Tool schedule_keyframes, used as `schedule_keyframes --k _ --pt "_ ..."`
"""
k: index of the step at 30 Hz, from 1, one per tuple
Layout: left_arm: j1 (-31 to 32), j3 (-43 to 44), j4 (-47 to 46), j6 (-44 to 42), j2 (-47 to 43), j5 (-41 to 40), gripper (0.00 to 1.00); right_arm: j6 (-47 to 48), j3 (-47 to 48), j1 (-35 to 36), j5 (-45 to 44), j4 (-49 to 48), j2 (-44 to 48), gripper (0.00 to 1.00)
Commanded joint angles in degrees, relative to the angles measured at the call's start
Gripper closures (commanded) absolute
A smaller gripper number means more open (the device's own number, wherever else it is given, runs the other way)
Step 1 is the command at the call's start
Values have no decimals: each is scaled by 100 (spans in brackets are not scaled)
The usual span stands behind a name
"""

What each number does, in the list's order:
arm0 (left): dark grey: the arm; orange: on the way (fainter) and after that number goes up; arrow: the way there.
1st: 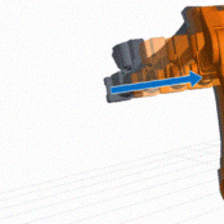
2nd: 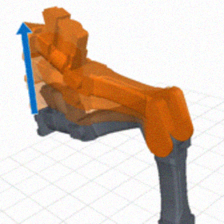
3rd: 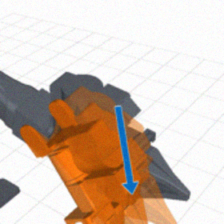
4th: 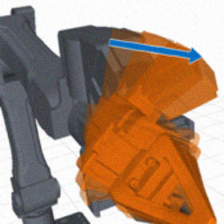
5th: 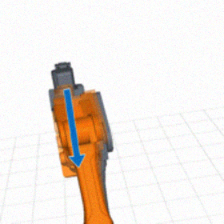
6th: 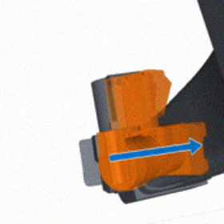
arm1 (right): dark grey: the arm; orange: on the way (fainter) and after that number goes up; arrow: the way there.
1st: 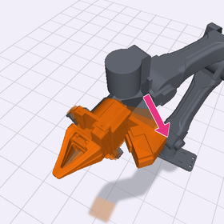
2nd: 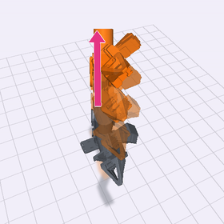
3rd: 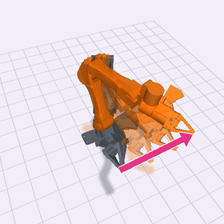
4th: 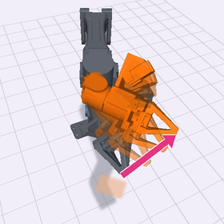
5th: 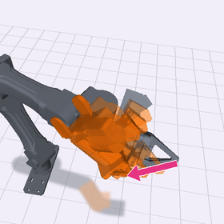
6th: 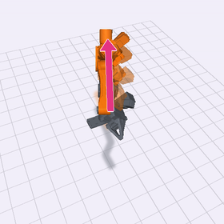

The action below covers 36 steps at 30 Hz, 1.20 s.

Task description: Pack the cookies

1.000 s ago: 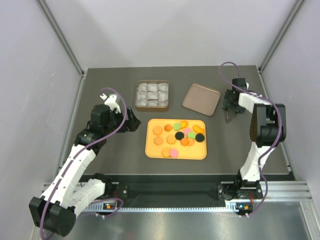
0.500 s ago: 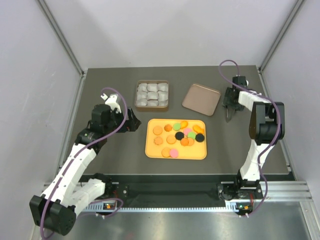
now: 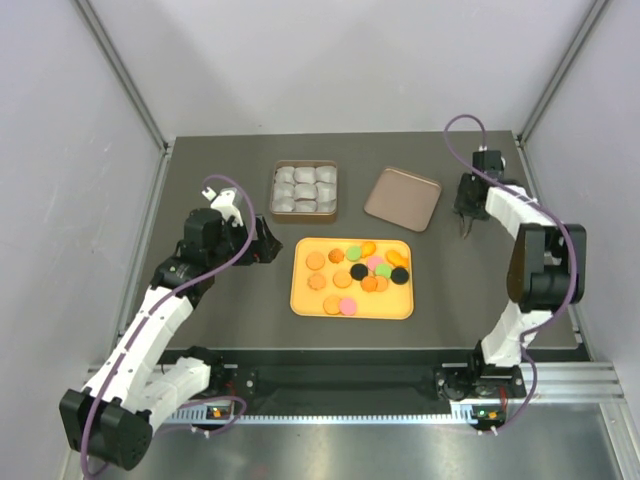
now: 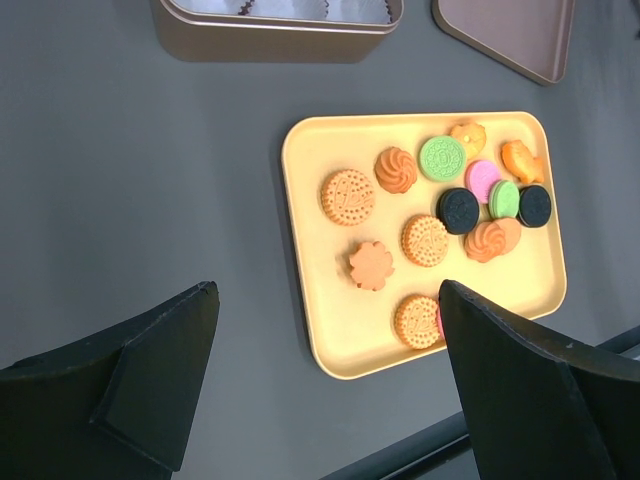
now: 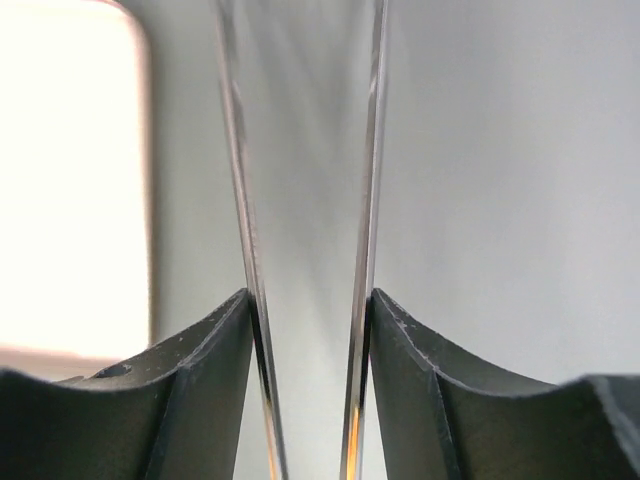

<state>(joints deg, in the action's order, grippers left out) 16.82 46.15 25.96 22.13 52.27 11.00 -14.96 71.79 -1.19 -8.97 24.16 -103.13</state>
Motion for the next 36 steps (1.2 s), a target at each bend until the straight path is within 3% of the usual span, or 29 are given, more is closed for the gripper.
schedule_keyframes --k 1,12,20,36 --pt "6 17 -55 -77 2 -46 4 55 -42 75 53 27 1066 53" --pt "6 52 -12 -104 -6 -134 4 11 -481 1349 -25 721 2901 55" --pt "6 43 41 -104 -41 -195 4 -138 -622 2667 572 1476 3896 59" --pt "6 52 33 -104 99 -222 5 -209 -622 4196 801 3094 4591 62"
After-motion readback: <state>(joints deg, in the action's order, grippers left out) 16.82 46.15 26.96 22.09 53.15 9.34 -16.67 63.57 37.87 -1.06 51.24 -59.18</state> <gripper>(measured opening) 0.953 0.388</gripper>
